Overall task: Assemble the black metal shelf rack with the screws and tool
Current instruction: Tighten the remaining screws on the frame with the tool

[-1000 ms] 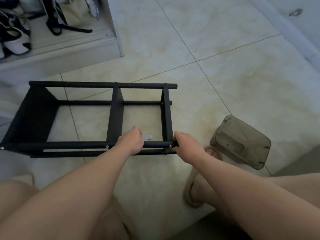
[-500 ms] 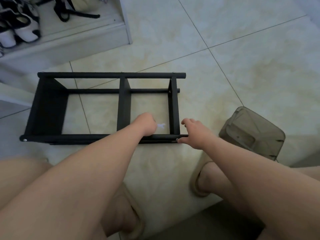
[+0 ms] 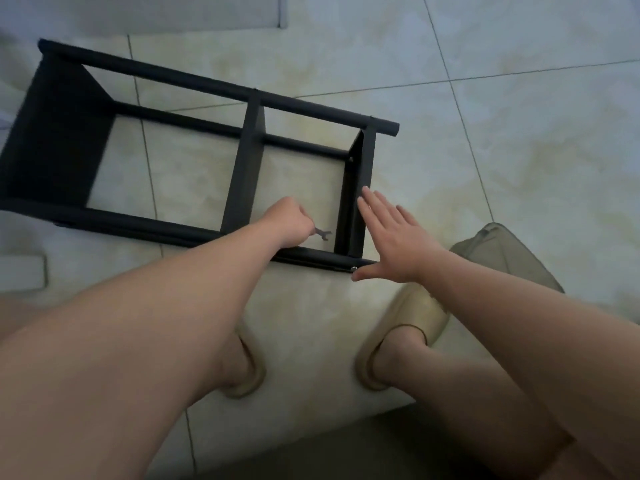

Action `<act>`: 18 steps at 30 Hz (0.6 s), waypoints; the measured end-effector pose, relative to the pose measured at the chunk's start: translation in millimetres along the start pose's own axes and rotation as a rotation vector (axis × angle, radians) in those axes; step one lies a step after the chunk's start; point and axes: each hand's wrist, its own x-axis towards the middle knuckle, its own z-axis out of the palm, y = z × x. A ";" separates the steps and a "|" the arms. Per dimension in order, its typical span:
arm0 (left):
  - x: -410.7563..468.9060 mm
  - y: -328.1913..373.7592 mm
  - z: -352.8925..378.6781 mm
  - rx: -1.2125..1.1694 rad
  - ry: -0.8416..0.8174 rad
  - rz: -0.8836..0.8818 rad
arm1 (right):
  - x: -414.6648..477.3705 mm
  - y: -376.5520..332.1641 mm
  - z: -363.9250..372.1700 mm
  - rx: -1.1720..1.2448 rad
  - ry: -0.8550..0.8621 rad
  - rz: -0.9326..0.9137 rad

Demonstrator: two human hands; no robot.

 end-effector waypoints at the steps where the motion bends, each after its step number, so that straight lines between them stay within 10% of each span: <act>1: 4.1 -0.6 2.7 -0.034 -0.016 -0.009 | 4.4 1.5 2.3 -0.010 0.001 -0.015; 18: 54.1 14.1 35.7 -0.446 -0.434 0.003 | 39.0 29.0 49.5 -0.040 0.268 -0.222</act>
